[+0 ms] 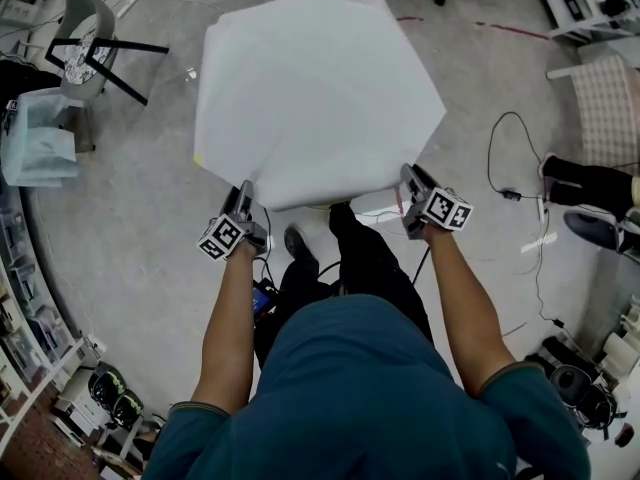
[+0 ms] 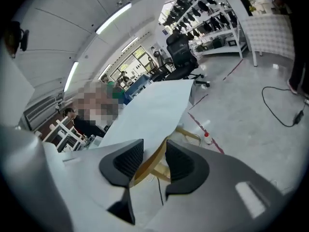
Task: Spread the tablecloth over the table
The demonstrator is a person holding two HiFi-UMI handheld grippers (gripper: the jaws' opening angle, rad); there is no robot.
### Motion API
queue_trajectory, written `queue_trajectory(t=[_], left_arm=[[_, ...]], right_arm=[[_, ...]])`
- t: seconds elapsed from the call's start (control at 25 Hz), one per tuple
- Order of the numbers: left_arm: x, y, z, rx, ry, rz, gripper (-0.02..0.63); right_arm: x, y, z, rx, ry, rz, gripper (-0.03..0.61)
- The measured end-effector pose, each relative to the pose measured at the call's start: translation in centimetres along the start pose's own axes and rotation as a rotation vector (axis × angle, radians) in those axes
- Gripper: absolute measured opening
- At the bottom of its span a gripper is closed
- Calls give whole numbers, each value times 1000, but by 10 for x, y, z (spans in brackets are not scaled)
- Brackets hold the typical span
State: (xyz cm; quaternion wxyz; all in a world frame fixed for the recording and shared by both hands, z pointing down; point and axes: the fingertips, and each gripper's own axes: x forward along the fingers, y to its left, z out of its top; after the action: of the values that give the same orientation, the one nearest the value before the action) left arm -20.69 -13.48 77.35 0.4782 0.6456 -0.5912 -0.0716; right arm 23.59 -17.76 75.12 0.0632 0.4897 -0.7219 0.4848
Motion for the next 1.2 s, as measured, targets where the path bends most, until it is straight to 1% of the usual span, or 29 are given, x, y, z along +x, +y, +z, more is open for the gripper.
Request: queue_trajectory(t=[0.08,0.12,0.36,0.48,0.56,0.6,0.64,0.8,0.92,1.08,1.2], left_arm=[[1,-13,-7,-64,-4,-53,208],[1,-17,-11,-79,2,-68,210],[-1,-24,-24,-117,16,-91,214],[-6,-26,-29,-100,48,-104,204],[-10,-30,-32,-84,71,-128,178],[-12,-33,-34,-73,79,-142,149],[-14,-35,-36,-62,83,-154,106],[-21,-44,-32,-43,73,-189,36],[-26,-53,-26,-44,60,-211,18],[-35,-67,-7,-44,22,-255,17],[-44,-77,9,-25,-12,-266,15]], right_arm=[[-2,9,-11,21,4,36,130],[-1,15,-16,22,8,50,130],[-1,35,-37,-2,30,69,130],[-2,45,-47,-35,51,83,129],[-5,51,-48,-72,56,89,129],[-7,54,-47,-96,58,91,129],[-9,56,-47,-126,62,91,127],[-16,68,-43,-218,79,101,118],[-23,76,-40,-252,86,116,108],[-32,93,-32,-258,56,131,95],[-40,108,-27,-269,42,146,82]])
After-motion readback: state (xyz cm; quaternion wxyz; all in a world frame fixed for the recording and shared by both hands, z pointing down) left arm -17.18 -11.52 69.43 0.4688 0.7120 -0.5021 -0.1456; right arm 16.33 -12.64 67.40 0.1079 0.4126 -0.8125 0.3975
